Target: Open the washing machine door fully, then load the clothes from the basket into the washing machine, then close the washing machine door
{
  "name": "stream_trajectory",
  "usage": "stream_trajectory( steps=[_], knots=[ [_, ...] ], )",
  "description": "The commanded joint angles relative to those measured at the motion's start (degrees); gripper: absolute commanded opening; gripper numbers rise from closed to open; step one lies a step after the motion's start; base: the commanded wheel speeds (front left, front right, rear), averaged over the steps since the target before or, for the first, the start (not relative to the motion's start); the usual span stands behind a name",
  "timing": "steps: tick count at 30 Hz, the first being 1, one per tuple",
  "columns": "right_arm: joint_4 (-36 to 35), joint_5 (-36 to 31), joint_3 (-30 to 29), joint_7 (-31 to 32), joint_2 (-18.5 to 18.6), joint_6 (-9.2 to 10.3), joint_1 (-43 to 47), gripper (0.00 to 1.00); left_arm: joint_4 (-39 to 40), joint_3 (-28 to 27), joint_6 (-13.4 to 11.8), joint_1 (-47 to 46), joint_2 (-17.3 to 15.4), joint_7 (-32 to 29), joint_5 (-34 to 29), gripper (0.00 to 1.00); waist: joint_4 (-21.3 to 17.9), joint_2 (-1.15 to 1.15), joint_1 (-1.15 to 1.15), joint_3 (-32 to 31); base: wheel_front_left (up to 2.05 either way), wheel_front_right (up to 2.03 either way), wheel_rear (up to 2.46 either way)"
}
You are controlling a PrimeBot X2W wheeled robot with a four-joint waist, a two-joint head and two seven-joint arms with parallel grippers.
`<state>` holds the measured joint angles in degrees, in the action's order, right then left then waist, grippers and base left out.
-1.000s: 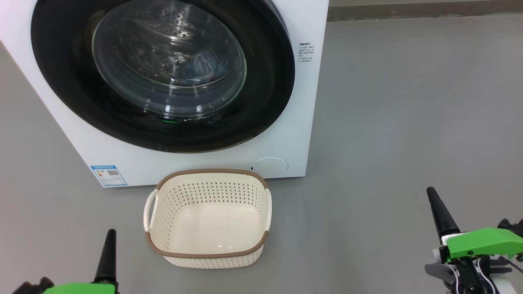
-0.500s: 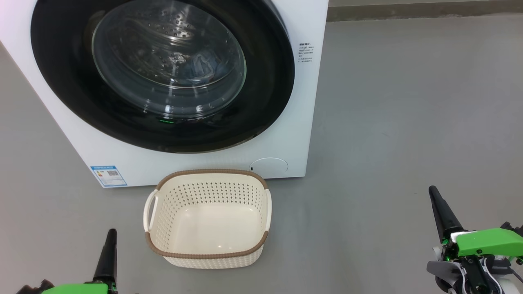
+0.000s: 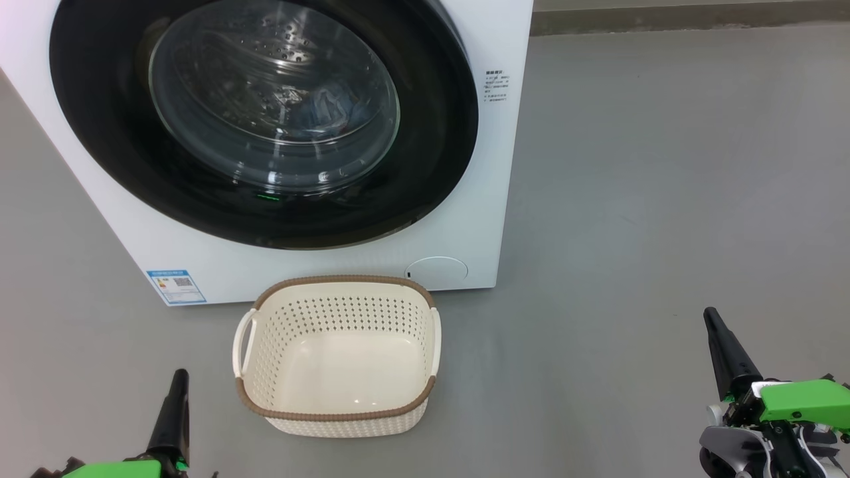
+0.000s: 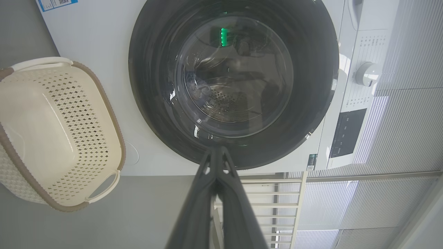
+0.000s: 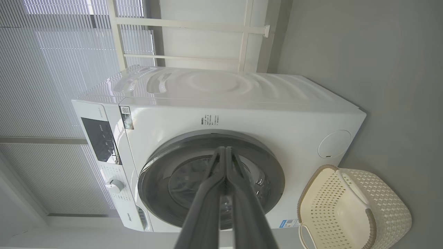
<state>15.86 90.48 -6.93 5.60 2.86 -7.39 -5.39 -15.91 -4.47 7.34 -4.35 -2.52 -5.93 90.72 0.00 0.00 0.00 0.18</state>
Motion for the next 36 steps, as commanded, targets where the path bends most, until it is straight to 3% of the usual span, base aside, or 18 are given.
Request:
stream_trajectory(
  steps=[1,36],
  knots=[
    [-1.84,1.69,0.59,0.73,0.18,-0.1,-0.78,0.0,1.86,-2.1,0.14,-1.85,-0.37,-0.57,1.29,0.0,0.0,0.0,0.0,0.0,0.0,0.0,0.0],
    [-1.84,1.73,0.46,0.84,0.1,-0.1,-0.79,0.0,1.87,-2.09,0.14,-1.85,-0.36,-0.59,1.41,0.0,0.0,0.0,0.0,-0.01,0.0,0.0,0.0]
  ],
)
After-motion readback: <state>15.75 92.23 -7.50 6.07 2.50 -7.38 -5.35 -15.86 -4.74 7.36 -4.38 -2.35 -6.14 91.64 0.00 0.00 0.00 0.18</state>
